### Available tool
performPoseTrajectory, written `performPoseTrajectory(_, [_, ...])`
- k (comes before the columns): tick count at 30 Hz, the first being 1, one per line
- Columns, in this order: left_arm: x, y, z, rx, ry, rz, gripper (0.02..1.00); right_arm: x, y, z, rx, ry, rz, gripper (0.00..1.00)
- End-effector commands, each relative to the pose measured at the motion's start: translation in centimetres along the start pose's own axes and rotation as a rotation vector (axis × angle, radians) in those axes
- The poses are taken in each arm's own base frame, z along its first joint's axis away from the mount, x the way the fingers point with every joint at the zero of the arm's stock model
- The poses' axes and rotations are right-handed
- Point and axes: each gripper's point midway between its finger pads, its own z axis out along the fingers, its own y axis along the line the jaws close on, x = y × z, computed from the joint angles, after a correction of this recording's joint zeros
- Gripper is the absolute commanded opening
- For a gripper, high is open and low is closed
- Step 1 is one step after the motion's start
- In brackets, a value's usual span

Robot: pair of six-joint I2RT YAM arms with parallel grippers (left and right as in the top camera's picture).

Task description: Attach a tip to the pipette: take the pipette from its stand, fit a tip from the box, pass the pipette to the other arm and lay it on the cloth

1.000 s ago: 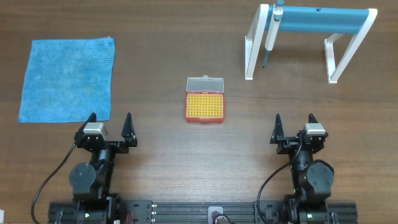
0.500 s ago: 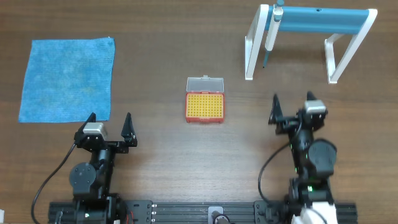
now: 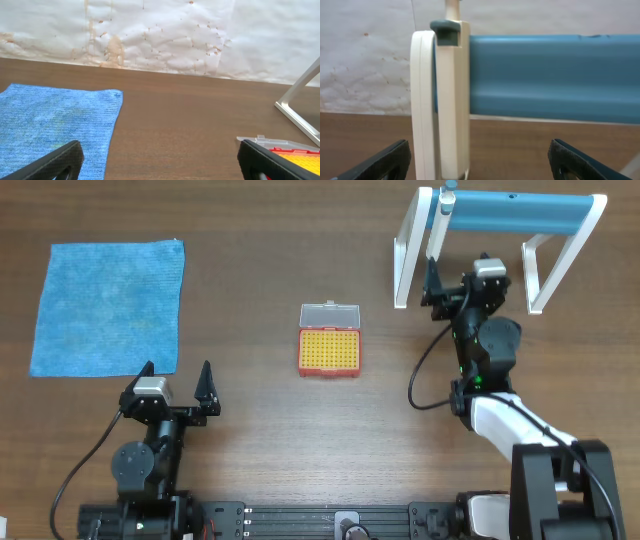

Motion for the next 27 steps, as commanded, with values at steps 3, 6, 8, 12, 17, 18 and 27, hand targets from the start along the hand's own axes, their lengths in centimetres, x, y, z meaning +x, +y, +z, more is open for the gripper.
performPoseTrajectory(3, [0.1, 0.0, 0.0, -0.002, 0.0, 0.002, 0.993, 0.2, 0.7, 2.0, -0.024, 0.006, -0.009, 0.897])
performPoseTrajectory(6, [0.1, 0.0, 0.0, -0.002, 0.0, 0.002, 0.993, 0.3, -0.1, 2.5, 0.015, 0.008, -0.009, 0.899])
performPoseTrajectory(8, [0.1, 0.0, 0.0, -0.002, 0.0, 0.002, 0.993, 0.4, -0.6, 2.6, 0.048, 0.011, -0.01, 0.897])
performPoseTrajectory(12, [0.1, 0.0, 0.0, -0.002, 0.0, 0.002, 0.993, 0.7, -0.7, 2.6, 0.049, 0.025, -0.009, 0.897])
performPoseTrajectory(17, [0.1, 0.0, 0.0, -0.002, 0.0, 0.002, 0.996, 1.2, -0.7, 2.7, 0.049, 0.039, -0.009, 0.897])
performPoseTrajectory(18, [0.1, 0.0, 0.0, -0.002, 0.0, 0.002, 0.993, 1.3, -0.7, 2.8, 0.048, 0.041, -0.009, 0.897])
performPoseTrajectory(27, [0.1, 0.0, 0.0, -0.002, 0.0, 0.002, 0.993, 1.7, -0.8, 4.0, 0.048, 0.047, -0.009, 0.899])
